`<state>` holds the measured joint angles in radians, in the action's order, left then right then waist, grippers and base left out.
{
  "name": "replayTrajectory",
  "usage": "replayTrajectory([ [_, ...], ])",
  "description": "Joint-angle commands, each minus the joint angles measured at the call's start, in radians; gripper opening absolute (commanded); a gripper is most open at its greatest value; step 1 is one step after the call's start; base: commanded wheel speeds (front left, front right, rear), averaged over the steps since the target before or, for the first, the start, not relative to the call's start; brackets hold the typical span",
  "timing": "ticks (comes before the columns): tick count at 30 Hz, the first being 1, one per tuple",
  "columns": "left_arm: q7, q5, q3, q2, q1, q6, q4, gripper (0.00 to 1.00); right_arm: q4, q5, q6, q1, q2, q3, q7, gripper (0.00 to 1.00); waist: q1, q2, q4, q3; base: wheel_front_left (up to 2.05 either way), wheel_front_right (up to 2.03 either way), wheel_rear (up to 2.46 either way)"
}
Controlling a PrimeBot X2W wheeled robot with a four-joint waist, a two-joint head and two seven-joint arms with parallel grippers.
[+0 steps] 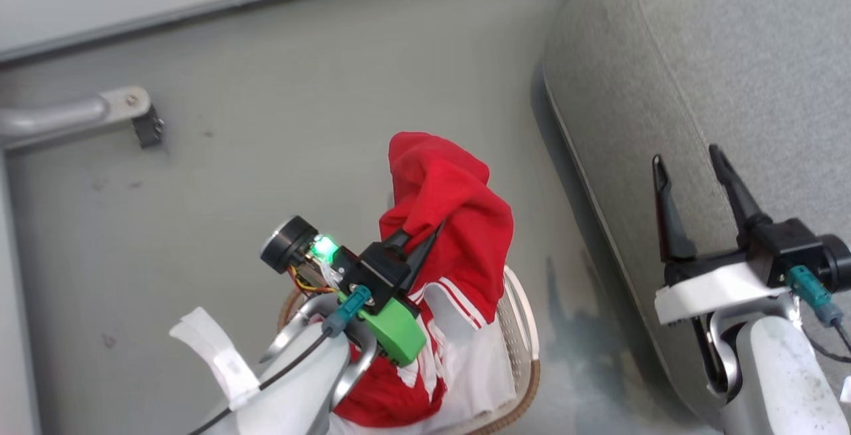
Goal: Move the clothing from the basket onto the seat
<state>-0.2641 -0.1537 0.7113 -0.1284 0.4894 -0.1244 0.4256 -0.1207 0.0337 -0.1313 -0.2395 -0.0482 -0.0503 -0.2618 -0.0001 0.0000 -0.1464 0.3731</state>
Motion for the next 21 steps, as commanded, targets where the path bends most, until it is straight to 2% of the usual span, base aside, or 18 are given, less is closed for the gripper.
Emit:
replayTrajectory([
  [1, -0.001, -0.002, -0.003, -0.016, 0.003, -0.006, -0.018, 0.0, -0.006, -0.004, 0.001, 0.026, -0.004, 0.004, -0.005, 1.0, 0.0001, 0.0, 0.074, -0.145, 0.0, 0.0, 0.0],
  [6, -0.001, -0.011, 0.001, -0.066, 0.042, -0.006, -0.059, 0.0, -0.016, -0.008, 0.001, 0.061, -0.004, 0.022, -0.005, 1.0, 0.0001, 0.0, 0.086, -0.209, 0.0, 0.0, 0.0],
  [13, -0.001, -0.054, 0.058, -0.143, 0.174, -0.006, -0.069, 0.0, -0.022, -0.014, 0.001, 0.089, -0.004, 0.073, -0.005, 1.0, 0.0001, 0.0, 0.094, -0.266, 0.0, 0.0, 0.0],
  [21, -0.001, -0.125, 0.079, -0.194, 0.34, -0.005, -0.052, 0.0, -0.021, -0.023, 0.001, 0.084, -0.004, 0.145, -0.005, 1.0, 0.0001, 0.0, 0.091, -0.297, 0.0, 0.0, 0.0],
])
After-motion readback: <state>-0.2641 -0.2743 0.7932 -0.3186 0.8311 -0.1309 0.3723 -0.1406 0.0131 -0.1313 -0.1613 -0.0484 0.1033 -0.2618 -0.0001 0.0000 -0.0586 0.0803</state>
